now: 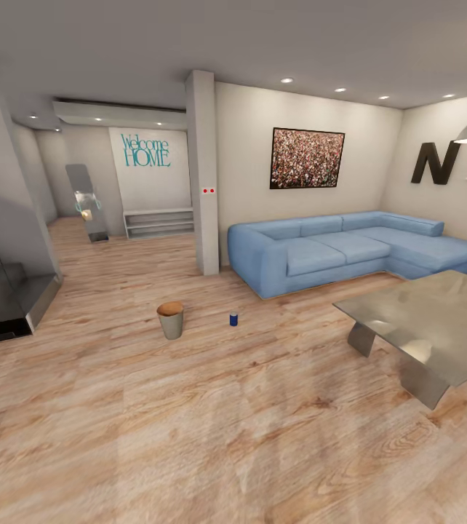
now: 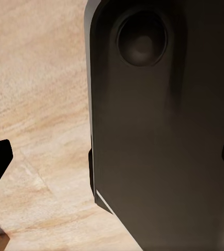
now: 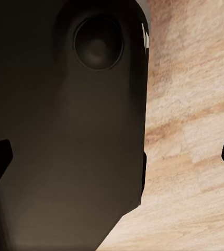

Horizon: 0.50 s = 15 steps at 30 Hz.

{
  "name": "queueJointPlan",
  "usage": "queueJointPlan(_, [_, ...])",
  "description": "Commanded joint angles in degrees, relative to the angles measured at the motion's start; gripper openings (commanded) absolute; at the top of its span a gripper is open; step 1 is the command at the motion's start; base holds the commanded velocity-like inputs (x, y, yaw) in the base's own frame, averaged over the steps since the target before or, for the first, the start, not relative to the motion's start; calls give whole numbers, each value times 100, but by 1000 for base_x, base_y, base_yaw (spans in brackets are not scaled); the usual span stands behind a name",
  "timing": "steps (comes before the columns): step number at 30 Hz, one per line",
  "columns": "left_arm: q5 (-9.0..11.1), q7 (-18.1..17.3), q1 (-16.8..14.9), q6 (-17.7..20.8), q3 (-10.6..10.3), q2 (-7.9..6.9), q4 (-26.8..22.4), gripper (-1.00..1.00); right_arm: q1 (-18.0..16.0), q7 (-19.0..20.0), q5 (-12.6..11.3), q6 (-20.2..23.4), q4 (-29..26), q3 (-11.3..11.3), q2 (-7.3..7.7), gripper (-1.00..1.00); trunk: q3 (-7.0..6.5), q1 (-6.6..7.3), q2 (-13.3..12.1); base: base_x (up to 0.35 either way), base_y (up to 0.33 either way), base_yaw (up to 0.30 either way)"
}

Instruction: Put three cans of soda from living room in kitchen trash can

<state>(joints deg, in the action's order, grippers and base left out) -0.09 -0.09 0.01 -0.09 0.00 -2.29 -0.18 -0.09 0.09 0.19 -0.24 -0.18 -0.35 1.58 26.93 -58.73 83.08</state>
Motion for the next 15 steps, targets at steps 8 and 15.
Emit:
queueJointPlan(8, [0,0,0,0,0,0,0,100,0,0,-1,1,0,0,0,100,0,0,0,0,0,0])
queueJointPlan(15, [0,0,0,0,0,0,0,100,-1,0,1,-1,0,4,0,100,0,0,0,0,0,0])
